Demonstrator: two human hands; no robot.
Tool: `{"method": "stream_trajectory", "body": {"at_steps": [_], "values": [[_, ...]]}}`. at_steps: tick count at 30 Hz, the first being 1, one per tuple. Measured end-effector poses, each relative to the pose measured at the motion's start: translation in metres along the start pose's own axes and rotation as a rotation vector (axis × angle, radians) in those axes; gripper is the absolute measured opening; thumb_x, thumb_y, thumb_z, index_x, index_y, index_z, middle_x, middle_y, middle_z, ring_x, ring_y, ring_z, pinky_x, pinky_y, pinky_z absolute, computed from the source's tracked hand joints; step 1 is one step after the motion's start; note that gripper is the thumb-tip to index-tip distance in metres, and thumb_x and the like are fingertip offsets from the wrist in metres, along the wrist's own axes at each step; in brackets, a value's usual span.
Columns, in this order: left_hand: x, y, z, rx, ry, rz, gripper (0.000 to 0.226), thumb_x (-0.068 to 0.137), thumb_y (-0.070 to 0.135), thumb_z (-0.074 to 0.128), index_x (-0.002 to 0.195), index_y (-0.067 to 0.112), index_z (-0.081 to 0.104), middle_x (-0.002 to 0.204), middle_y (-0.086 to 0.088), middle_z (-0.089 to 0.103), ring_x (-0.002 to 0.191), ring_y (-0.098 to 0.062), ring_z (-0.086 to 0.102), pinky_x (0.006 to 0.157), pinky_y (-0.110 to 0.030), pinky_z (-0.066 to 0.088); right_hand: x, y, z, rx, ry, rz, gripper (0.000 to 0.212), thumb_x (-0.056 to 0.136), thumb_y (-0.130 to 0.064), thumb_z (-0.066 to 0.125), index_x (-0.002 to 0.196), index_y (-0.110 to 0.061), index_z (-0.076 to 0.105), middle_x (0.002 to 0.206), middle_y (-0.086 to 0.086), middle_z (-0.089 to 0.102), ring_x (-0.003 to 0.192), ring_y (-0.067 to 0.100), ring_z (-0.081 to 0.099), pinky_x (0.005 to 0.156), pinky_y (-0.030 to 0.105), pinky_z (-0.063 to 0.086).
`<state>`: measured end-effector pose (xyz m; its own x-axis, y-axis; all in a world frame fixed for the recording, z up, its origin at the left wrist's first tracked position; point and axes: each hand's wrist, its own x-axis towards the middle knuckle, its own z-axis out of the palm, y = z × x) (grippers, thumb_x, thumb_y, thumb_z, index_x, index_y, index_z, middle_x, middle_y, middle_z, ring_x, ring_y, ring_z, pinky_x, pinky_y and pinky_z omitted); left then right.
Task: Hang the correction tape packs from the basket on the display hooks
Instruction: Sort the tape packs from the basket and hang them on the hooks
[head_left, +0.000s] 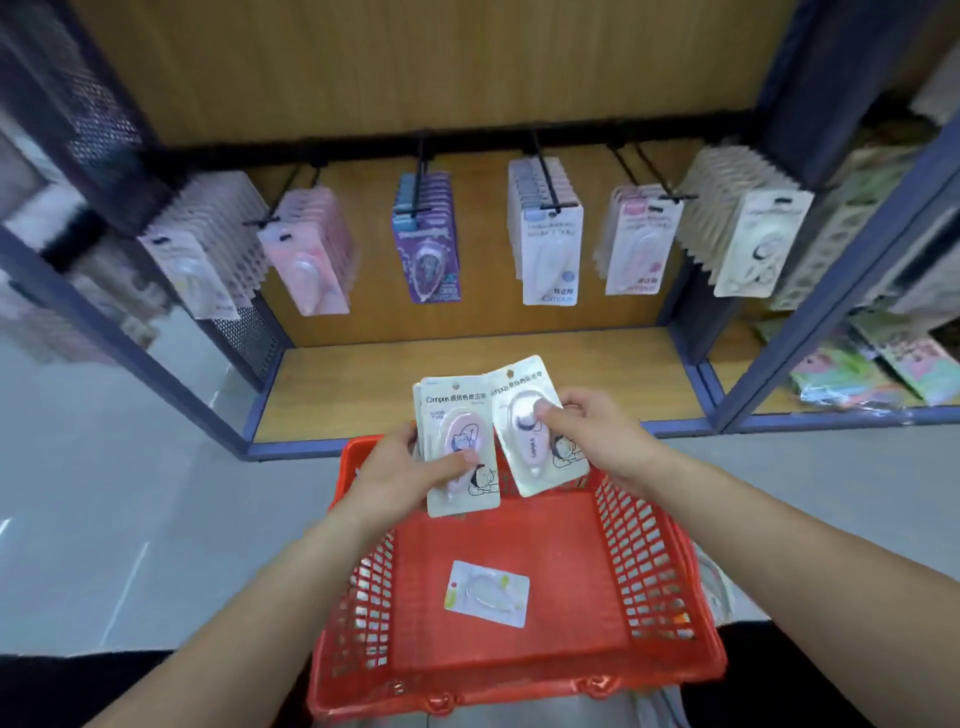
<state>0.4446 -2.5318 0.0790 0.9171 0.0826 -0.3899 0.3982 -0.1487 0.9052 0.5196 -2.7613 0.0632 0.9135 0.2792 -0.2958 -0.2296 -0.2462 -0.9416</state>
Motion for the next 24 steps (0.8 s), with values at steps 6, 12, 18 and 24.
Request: {"method": "stream_trajectory", "body": {"at_steps": [6,12,18,24], "values": [[-0.030,0.074,-0.017,0.041,0.025,0.138,0.038,0.080,0.013,0.085,0.114,0.016,0.068,0.102,0.000,0.080,0.090,-0.019,0.078,0.073,-0.031,0.062,-0.033,-0.070,-0.016,0.023,0.197,-0.142,0.024,0.094,-0.042,0.069,0.102,-0.019,0.068,0.095,0.003,0.078,0.092,0.025,0.075,0.087,0.048,0.057],[-0.037,0.107,-0.028,0.040,0.096,0.206,0.037,0.080,0.016,0.085,0.113,0.016,0.067,0.091,0.007,0.080,0.075,-0.014,0.077,0.055,-0.028,0.060,-0.050,-0.101,-0.015,0.106,0.182,-0.183,0.014,0.097,-0.024,0.069,0.105,-0.013,0.064,0.087,0.001,0.080,0.076,0.017,0.074,0.070,0.035,0.058],[-0.027,0.132,-0.032,-0.104,0.142,0.286,0.043,0.081,0.024,0.084,0.119,0.019,0.067,0.100,0.007,0.079,0.086,-0.014,0.077,0.068,-0.032,0.062,-0.039,-0.137,0.012,0.225,0.246,-0.317,0.022,0.096,-0.032,0.068,0.112,-0.017,0.063,0.093,0.001,0.080,0.088,0.016,0.076,0.083,0.041,0.057],[-0.026,0.154,-0.049,-0.197,0.167,0.388,0.042,0.081,0.025,0.084,0.119,0.023,0.067,0.100,0.014,0.078,0.086,-0.002,0.074,0.065,-0.018,0.055,-0.027,-0.172,0.023,0.243,0.232,-0.377,0.026,0.095,-0.035,0.067,0.112,-0.015,0.068,0.096,0.005,0.080,0.092,0.022,0.077,0.087,0.045,0.058]]}}
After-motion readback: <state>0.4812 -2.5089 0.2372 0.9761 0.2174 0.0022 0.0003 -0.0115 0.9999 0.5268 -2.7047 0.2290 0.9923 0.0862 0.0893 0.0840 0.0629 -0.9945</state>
